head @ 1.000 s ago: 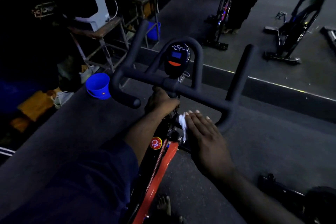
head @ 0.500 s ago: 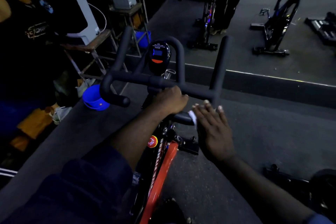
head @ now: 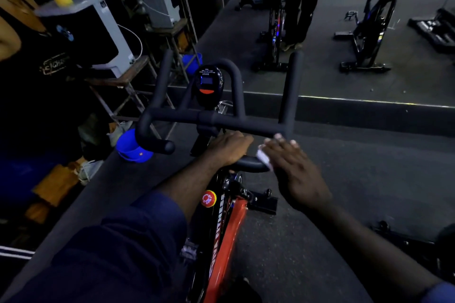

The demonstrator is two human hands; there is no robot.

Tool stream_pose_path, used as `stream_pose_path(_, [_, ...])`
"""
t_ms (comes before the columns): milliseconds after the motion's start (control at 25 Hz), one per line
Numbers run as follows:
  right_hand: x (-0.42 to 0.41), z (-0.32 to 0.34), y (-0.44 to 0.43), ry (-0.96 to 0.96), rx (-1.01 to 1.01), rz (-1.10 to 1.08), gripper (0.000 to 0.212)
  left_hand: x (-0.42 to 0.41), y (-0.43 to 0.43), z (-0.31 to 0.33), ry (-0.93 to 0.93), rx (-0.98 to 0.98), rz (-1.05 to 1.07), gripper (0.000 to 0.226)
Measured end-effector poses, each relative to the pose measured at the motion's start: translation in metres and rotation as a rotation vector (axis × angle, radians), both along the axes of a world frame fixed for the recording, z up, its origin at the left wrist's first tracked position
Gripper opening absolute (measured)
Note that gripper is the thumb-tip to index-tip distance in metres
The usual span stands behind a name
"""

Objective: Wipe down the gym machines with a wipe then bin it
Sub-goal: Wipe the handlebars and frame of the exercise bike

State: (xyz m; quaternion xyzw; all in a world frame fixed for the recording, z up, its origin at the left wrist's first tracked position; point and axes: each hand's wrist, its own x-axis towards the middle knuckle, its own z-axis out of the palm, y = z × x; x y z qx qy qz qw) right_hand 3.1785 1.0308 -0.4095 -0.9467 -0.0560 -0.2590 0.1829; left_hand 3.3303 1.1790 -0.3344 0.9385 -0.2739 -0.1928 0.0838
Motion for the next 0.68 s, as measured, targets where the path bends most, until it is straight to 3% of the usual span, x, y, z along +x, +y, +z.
stream_pose_path(80, [-0.002, 0.008, -0.023, -0.041, 0.090, -0.138, 0.043, 0.002, -0.001, -0.004, -0.013, -0.029, 0.009, 0.037])
stream_pose_path(320, [0.035, 0.027, -0.024, -0.059, 0.166, -0.200, 0.039, 0.001, 0.000, -0.003, -0.084, -0.007, -0.013, 0.038])
stream_pose_path(520, [0.006, 0.021, 0.007, -0.002, -0.003, 0.014, 0.043, 0.003, 0.000, -0.011, -0.081, -0.054, -0.005, 0.020])
stream_pose_path(680, [0.025, 0.023, -0.018, -0.020, 0.268, -0.254, 0.038, 0.007, -0.002, -0.013, -0.093, 0.024, -0.038, 0.027])
